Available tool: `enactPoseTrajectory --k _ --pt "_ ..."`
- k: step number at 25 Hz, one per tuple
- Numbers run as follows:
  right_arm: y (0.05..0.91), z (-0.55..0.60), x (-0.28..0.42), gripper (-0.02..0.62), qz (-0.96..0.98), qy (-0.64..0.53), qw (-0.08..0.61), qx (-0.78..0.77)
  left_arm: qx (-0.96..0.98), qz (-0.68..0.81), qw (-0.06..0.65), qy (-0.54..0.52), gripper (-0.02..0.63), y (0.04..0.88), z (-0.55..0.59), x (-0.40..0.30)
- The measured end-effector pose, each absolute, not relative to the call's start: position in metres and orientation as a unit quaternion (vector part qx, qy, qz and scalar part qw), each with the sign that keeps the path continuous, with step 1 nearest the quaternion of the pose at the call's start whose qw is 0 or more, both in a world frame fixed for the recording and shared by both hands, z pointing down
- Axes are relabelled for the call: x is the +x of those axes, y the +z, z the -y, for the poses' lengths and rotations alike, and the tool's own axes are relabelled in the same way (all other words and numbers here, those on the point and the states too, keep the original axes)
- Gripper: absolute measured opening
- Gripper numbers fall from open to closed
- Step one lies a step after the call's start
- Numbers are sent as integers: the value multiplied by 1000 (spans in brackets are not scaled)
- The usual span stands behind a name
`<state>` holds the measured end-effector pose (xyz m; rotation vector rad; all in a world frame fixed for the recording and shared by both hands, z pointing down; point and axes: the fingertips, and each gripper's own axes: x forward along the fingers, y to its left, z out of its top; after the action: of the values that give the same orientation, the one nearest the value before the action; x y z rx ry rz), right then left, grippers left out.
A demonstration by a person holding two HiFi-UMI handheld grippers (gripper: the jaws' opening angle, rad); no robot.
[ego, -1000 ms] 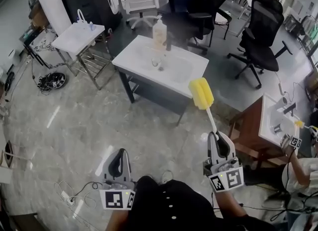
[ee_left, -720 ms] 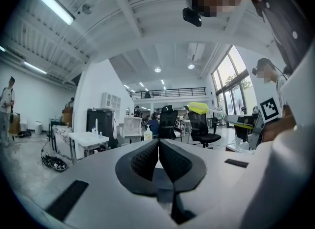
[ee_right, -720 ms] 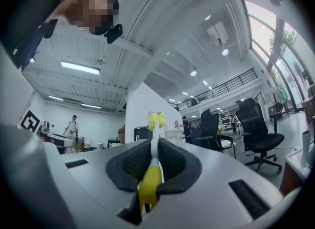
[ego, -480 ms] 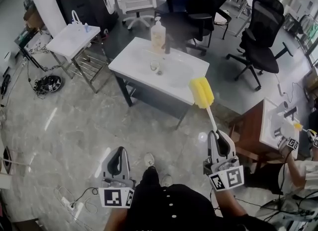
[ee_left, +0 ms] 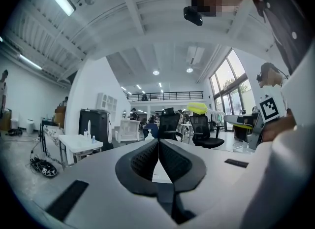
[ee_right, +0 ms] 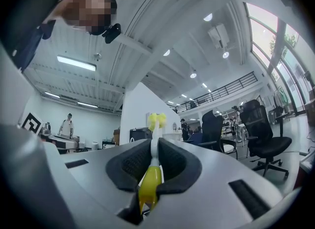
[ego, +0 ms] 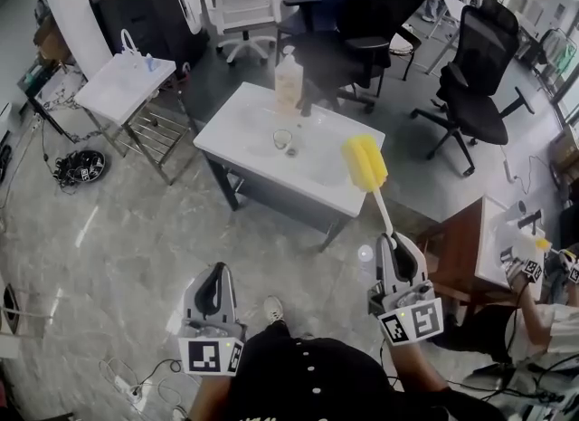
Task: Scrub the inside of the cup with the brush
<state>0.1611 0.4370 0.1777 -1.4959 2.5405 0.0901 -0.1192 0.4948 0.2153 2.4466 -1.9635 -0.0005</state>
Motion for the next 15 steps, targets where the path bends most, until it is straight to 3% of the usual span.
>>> enactPoseTrajectory --k 15 --pt "173 -350 114 51 -848 43 95 -520 792 610 -7 -11 28 210 -397 -168"
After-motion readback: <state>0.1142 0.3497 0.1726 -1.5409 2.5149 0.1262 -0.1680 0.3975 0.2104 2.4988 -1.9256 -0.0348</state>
